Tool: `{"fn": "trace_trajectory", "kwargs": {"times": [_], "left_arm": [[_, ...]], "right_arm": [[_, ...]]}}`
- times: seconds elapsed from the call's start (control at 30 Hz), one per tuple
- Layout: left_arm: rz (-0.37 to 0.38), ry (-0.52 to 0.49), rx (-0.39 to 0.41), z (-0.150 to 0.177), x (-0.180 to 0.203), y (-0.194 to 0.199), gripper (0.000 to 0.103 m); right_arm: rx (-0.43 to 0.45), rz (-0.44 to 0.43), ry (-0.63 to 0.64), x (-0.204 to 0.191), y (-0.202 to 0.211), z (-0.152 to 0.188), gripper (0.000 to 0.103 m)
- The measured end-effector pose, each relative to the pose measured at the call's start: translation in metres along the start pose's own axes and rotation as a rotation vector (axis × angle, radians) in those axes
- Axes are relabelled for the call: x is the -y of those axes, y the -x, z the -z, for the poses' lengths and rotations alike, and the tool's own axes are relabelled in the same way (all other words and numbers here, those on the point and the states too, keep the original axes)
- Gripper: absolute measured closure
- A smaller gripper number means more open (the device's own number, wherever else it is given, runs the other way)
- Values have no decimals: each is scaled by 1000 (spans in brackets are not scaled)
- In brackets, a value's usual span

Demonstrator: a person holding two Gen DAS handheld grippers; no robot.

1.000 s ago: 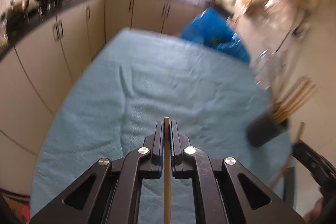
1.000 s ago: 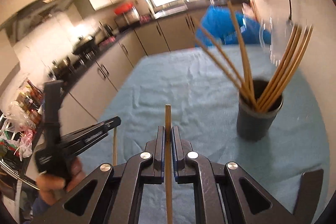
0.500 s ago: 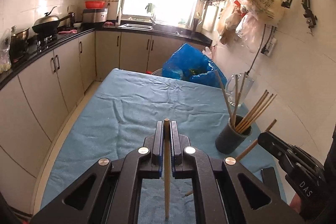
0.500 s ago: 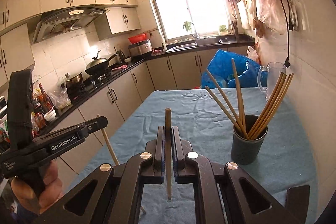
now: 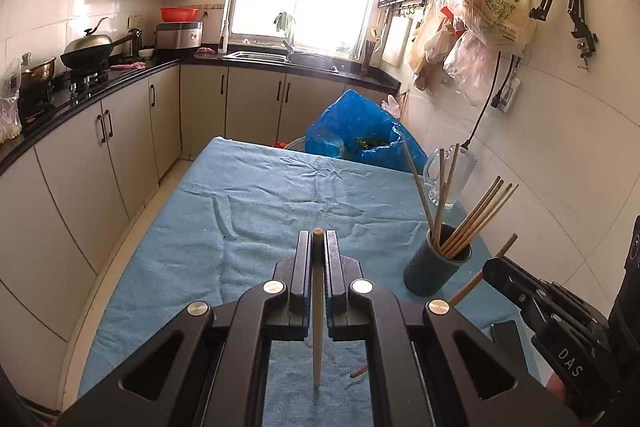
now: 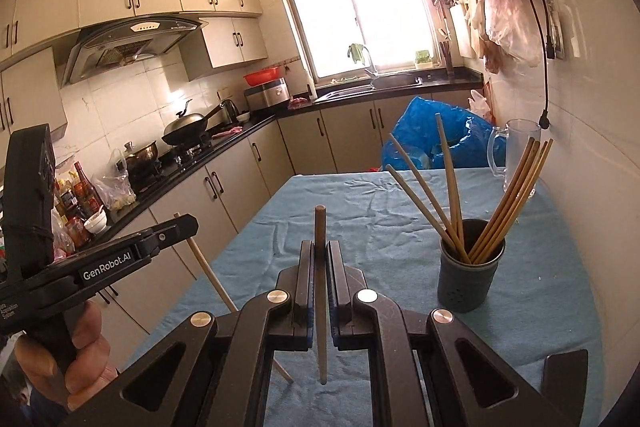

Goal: Organize utensils
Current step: 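Lift both chopsticks upright and carry them toward the grey cup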

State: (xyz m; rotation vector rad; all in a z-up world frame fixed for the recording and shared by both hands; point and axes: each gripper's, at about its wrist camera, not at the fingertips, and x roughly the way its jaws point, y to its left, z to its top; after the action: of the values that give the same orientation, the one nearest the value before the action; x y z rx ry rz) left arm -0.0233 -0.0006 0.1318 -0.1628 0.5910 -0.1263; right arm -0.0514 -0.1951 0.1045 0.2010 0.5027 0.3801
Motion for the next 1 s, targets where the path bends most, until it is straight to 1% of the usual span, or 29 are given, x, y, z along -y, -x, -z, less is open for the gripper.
{"fn": "trace_trajectory", "kwargs": {"times": [0.4,1.0], "left_arm": [[6,-10,2,-2,2,1,98],[-5,-29,12,-1,11,1,98]], "right_arm": [[7,12,-16,5,5,0,97],[27,25,-35,9,17,-2,97]]}}
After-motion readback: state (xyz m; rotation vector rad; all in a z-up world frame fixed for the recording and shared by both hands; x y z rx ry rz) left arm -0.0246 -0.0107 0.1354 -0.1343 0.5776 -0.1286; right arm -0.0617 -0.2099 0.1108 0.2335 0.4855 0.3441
